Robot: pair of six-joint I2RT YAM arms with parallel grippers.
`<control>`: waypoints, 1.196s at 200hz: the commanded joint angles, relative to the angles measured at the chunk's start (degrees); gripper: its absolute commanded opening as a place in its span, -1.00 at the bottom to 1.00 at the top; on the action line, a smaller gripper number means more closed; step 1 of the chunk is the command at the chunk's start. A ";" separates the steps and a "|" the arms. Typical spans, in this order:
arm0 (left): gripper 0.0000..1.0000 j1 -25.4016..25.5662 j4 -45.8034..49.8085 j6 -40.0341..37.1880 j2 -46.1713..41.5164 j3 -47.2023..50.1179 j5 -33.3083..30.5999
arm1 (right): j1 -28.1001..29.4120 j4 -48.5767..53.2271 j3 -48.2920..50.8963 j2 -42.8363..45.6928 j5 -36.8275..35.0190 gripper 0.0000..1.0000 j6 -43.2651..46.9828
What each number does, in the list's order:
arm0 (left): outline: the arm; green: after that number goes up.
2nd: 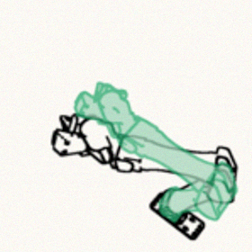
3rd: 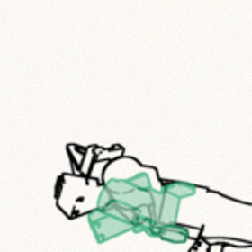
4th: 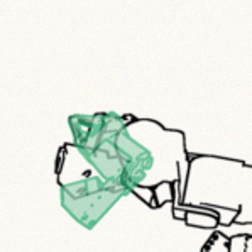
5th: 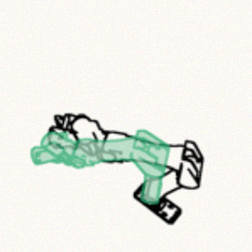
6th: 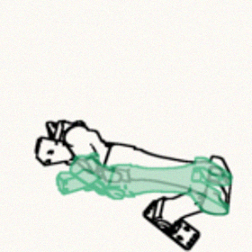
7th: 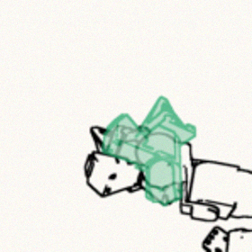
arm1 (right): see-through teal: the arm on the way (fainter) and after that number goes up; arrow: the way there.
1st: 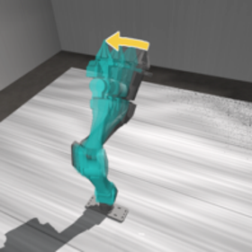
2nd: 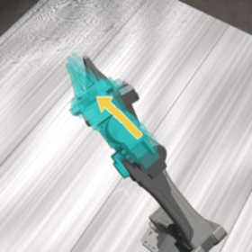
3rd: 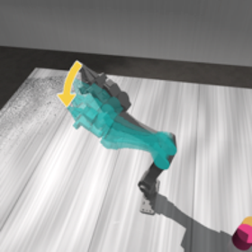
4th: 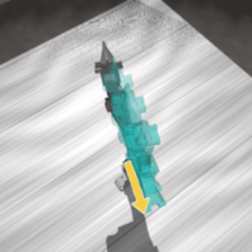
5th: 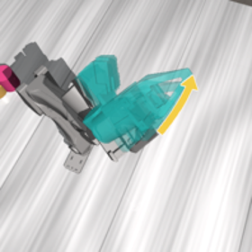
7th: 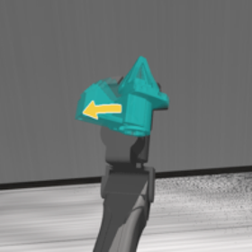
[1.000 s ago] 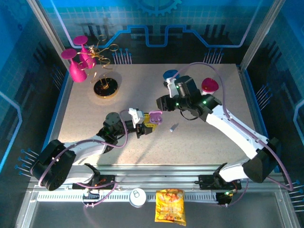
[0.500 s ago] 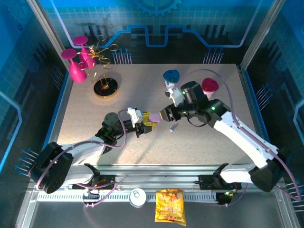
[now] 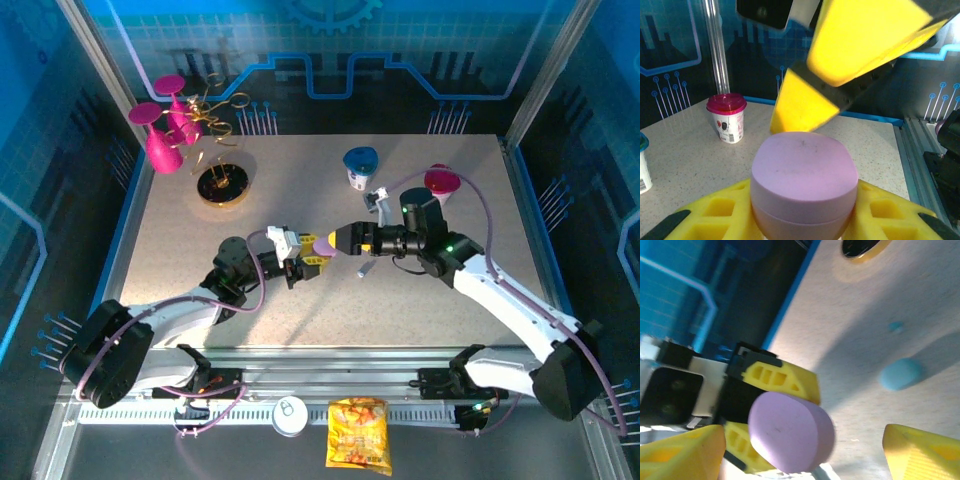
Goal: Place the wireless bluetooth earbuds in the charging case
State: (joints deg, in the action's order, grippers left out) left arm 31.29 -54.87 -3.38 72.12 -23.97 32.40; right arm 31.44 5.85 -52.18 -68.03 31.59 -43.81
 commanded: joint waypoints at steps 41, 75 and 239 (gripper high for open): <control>-0.60 -0.04 -4.39 -0.32 -2.77 -0.99 -1.72 | 0.95 -28.30 6.41 -3.68 10.91 0.67 -19.50; -0.60 -0.04 -5.33 -0.24 -2.75 -0.75 -3.12 | 0.98 -36.74 8.96 -5.42 12.14 0.40 -25.52; 0.99 0.58 13.05 -4.19 -3.37 -1.97 -6.59 | -9.12 -14.03 12.37 -3.26 -6.62 -0.63 -8.75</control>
State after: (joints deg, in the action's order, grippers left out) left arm 31.33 -54.65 -3.88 70.22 -23.86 27.81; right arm 26.24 -16.58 -41.30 -72.38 33.52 -60.18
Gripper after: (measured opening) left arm 0.944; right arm 0.266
